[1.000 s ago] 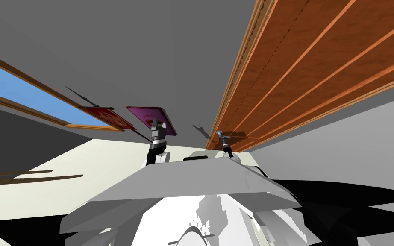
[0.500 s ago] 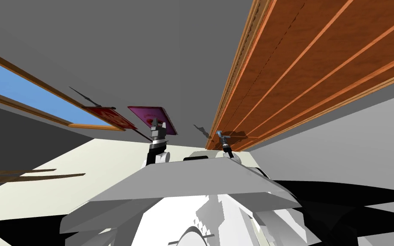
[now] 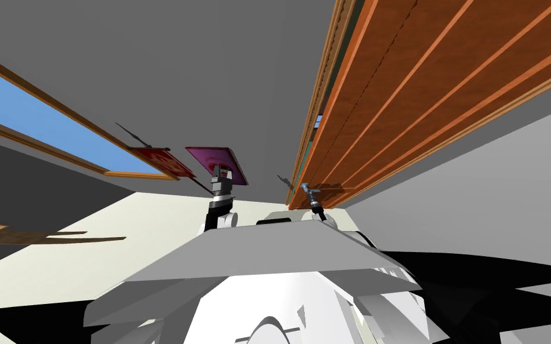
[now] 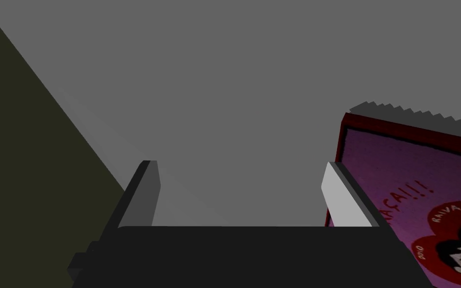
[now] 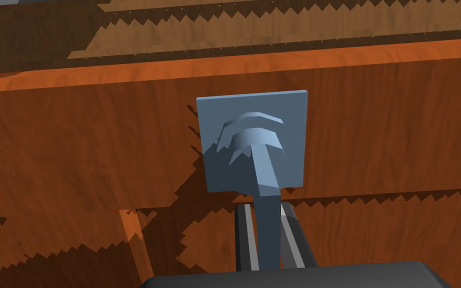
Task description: Pull the door open
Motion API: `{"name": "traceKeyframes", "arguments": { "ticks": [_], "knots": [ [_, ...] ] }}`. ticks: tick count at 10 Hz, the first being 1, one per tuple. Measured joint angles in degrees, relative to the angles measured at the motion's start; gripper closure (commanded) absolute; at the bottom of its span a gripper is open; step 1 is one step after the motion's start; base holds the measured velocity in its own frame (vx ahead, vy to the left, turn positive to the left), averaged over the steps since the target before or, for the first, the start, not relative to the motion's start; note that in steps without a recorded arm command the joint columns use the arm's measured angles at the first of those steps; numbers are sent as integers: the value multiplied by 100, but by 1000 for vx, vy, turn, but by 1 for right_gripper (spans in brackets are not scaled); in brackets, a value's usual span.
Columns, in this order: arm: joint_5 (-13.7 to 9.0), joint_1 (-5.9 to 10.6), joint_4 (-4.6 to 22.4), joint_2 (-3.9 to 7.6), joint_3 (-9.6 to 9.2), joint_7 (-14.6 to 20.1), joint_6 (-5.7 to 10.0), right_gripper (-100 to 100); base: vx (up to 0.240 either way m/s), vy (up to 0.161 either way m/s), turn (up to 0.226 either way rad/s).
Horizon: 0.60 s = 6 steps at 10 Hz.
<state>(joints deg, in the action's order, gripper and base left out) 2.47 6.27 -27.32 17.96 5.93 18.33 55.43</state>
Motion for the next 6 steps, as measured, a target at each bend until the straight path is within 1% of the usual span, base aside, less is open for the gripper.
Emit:
{"name": "traceKeyframes", "arguments": {
  "ticks": [1,2,3,4,5,6],
  "knots": [
    [11,-45,-49,-2,-22,22,-50,100,-64,-17,-11],
    [30,-69,-111,26,-84,63,-78,100,-115,-52,-3],
    [55,-158,-299,40,-169,103,-108,100,-128,-58,9],
    [81,-101,-222,76,-248,154,-37,100,-165,-86,8],
    [111,-101,-236,109,-341,215,8,100,-186,-111,5],
    [142,6,-33,124,-437,259,148,100,-106,-85,7]
  ]
}}
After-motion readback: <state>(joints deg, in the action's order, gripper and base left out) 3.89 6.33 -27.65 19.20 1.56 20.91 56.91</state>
